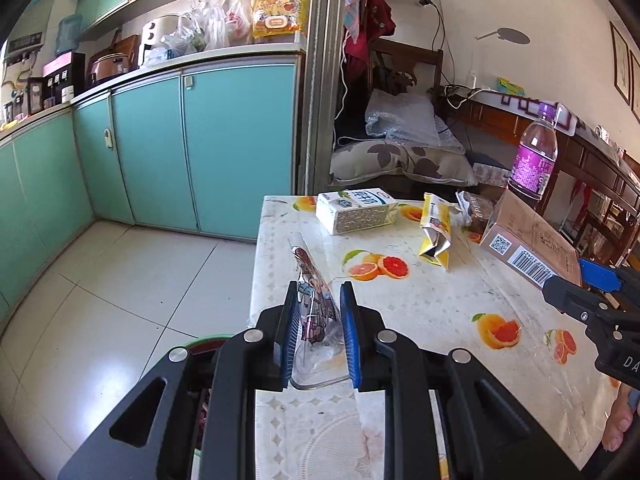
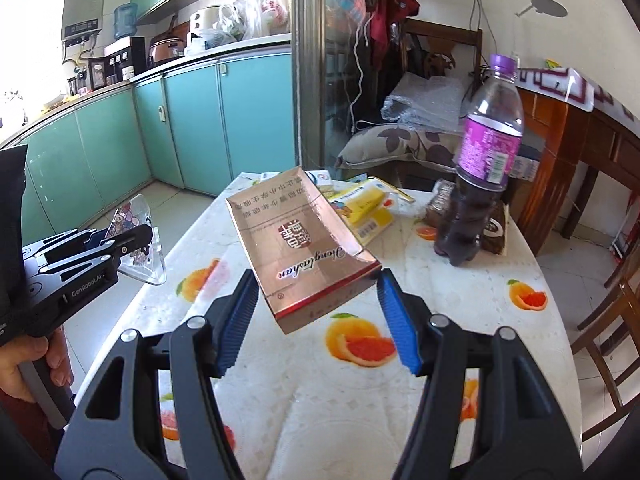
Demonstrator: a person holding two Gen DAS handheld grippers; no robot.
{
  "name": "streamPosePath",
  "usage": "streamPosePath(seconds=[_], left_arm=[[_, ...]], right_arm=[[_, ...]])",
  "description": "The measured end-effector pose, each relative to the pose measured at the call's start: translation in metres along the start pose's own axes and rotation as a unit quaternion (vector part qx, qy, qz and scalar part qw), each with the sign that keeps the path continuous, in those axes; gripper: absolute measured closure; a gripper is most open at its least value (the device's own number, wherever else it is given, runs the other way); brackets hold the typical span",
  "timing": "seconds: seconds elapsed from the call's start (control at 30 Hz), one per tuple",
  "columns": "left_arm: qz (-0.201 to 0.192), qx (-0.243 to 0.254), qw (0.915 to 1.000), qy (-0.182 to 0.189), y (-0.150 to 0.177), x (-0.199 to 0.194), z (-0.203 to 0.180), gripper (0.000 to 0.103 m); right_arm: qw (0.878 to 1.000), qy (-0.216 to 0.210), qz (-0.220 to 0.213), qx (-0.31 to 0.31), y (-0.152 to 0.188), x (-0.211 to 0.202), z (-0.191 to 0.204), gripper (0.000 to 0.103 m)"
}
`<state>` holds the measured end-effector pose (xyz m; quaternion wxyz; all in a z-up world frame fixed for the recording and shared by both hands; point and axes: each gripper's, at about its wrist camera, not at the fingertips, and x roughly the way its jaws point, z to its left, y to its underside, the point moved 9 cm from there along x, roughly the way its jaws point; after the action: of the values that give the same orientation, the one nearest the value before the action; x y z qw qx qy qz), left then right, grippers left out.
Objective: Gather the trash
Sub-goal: 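Carry the clear wrapper over the bin while the right gripper carries the cigarette box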
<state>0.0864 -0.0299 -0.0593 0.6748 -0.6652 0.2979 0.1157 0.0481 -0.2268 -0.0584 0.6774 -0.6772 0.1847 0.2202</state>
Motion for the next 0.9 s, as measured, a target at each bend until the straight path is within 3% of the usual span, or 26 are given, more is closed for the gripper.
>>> streamPosePath(seconds=[0.4, 0.9], left_arm=[[0.015, -0.044, 0.9971, -0.060, 0.015, -0.002, 0.076, 0.085], [0.040, -0.073, 0.9930, -0.084, 0.038, 0.000, 0.123, 0.085]], right_arm=[[0.999, -0.041, 0.005, -0.029, -0.008, 0.019, 0.061, 0.043], [0.995, -0.075, 0.017, -0.056, -0.008, 0.038, 0.119, 0.043]])
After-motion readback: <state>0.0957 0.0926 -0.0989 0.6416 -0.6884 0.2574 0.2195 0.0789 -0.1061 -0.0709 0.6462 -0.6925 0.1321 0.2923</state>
